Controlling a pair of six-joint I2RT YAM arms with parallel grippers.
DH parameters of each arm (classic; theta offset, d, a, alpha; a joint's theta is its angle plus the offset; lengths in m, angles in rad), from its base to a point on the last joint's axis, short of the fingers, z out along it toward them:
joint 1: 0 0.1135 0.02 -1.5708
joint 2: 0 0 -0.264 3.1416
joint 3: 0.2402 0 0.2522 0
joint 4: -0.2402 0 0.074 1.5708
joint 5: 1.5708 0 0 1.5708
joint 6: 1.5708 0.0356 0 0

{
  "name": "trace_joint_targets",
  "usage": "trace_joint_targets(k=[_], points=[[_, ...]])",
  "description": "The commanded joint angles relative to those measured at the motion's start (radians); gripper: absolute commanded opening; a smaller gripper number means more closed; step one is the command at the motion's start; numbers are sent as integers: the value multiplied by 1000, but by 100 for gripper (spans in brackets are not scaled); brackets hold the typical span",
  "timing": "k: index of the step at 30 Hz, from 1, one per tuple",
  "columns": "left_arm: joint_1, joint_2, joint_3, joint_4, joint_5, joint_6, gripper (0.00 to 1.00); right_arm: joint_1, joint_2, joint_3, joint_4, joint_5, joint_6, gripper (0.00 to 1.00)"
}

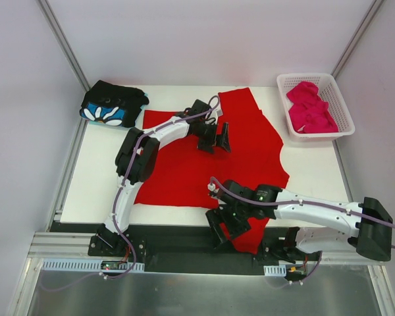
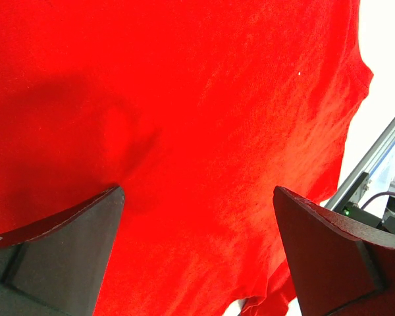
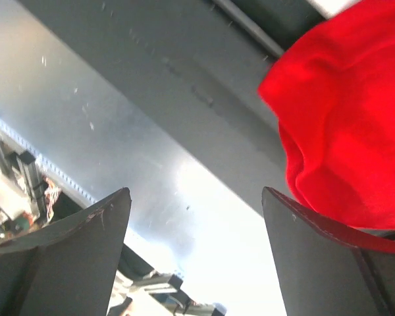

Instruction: Fold and stack the t-shirts

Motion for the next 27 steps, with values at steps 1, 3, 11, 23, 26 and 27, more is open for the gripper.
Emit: trace_joint_targets(k=[1, 3, 11, 23, 26, 27], points=[[12, -18, -22, -54, -74, 11, 99, 73, -38, -15, 17, -121, 154, 84], [14, -24, -24, -53, -76, 13, 99, 113, -50, -32, 41, -126, 185, 85], [15, -28, -33, -53, -83, 16, 99, 133, -145, 130, -276, 298, 206, 85], [81, -396, -237, 33, -358, 51, 99, -261, -65, 248, -321, 687, -93, 83], [106, -453, -235, 18, -324, 70, 99, -344, 30, 265, -249, 621, -164, 83], [113, -459, -232, 3, -301, 60, 99, -352, 48, 270, -216, 612, -181, 84]])
